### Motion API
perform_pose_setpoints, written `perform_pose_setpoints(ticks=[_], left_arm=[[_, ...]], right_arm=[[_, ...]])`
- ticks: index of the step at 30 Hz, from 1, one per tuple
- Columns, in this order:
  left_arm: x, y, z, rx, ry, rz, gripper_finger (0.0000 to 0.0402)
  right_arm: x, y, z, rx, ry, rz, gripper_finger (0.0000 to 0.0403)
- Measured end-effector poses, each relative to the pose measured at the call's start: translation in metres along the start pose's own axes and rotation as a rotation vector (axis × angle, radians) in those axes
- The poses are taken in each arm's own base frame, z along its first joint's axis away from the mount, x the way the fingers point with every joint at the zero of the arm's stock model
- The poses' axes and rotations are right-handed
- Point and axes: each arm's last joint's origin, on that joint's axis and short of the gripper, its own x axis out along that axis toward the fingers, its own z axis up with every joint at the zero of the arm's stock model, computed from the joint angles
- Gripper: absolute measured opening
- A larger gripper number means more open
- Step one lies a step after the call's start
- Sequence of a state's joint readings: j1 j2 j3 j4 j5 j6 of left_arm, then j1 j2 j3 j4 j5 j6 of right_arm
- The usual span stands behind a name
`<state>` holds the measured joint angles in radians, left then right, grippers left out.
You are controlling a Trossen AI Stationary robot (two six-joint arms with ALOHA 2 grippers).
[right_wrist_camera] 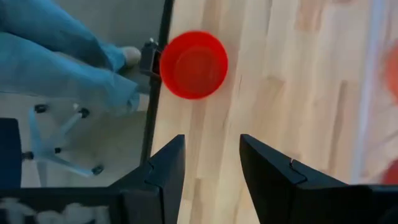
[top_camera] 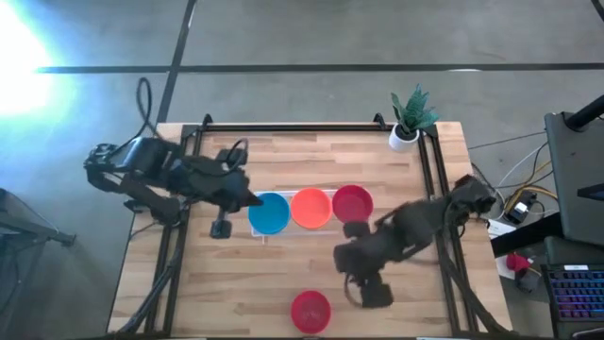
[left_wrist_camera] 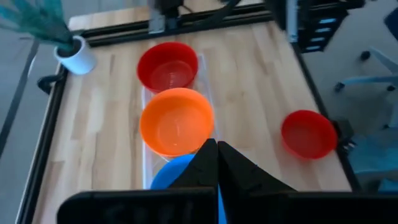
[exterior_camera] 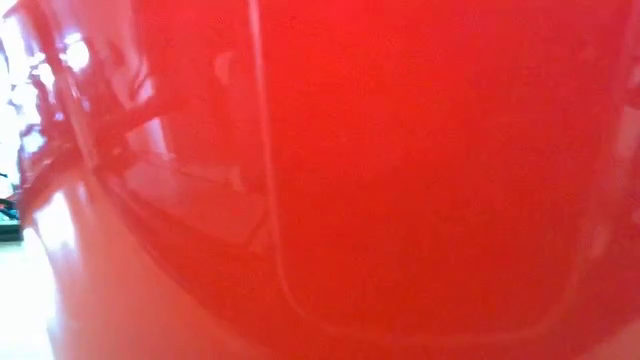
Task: Pick & Place Mini bowls
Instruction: Stack the red bowl on the red bowl on the shelf
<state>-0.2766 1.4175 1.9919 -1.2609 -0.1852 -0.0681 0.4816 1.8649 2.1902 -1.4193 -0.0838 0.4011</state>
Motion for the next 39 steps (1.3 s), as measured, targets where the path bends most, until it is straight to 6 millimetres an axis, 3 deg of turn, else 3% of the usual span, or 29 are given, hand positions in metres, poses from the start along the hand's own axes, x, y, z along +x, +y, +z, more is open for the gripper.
perform_pose_setpoints(ticks=[10,17,22,31,39], left_arm=[[-0.035,-0.016,-0.009,0.049,-0.079,-0.023,0.0000],[-0.041,-0.021,-0.011,0.061,-0.091,-0.053,0.0000],[-0.042,-0.022,-0.012,0.068,-0.085,-0.057,0.0000],[-0.042,-0.022,-0.013,0.072,-0.076,-0.056,0.0000],[-0.041,-0.022,-0.015,0.077,-0.061,-0.054,0.0000]], right_arm=[[0.093,0.017,0.011,0.177,0.165,-0.077,0.0130],[0.155,0.017,0.019,0.230,0.196,-0.108,0.0130],[0.182,0.015,0.023,0.244,0.156,-0.168,0.0126],[0.214,0.011,0.023,0.288,0.150,-0.214,0.0123],[0.232,0.007,0.019,0.284,0.176,-0.255,0.0123]])
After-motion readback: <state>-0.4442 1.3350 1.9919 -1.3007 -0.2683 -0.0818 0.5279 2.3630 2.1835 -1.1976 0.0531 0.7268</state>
